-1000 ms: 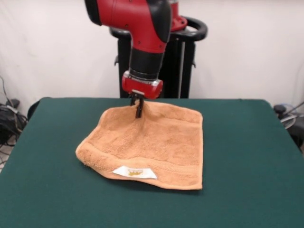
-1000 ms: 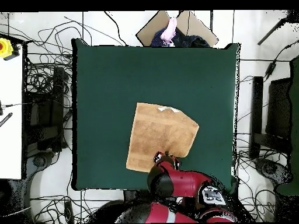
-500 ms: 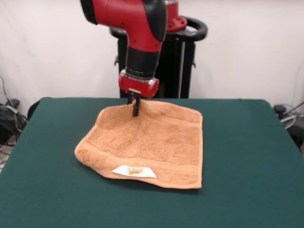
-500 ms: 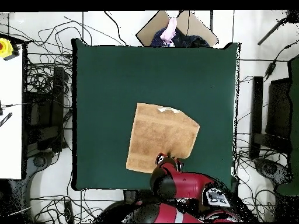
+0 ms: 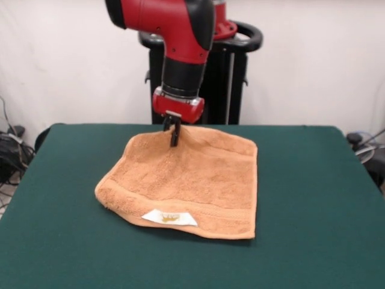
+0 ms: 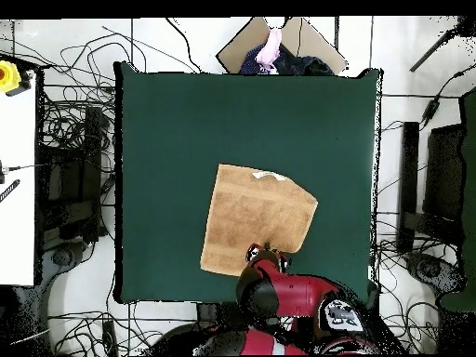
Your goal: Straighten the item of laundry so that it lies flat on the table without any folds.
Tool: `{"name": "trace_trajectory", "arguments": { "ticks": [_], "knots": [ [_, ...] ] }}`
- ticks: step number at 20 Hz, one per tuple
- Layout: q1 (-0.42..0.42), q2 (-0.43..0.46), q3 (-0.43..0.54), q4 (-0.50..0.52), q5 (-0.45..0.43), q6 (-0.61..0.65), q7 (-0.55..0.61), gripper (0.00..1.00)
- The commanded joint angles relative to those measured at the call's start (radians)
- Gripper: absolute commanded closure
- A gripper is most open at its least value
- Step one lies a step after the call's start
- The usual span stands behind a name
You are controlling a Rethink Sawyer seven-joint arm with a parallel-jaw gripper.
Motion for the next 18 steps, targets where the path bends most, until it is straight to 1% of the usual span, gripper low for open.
{"name": "trace_trajectory", "arguments": {
  "ticks": [1,3,4,7,11,17,18],
  "knots": [
    [-0.007,-0.019,0.048,-0.038,-0.022,0.020,0.070,1.00],
    [-0.022,-0.025,0.059,-0.043,-0.022,0.037,0.068,1.00],
    [0.006,-0.018,0.025,-0.050,-0.010,0.000,0.081,0.00],
    [-0.007,-0.023,0.034,-0.047,-0.013,0.007,0.080,0.00],
    [0.009,-0.020,0.019,-0.043,-0.014,-0.008,0.081,0.00],
    [0.001,-0.011,0.028,-0.047,-0.020,-0.008,0.078,0.00],
    [0.016,-0.014,0.021,-0.031,-0.007,-0.013,0.091,0.00]
  ]
}}
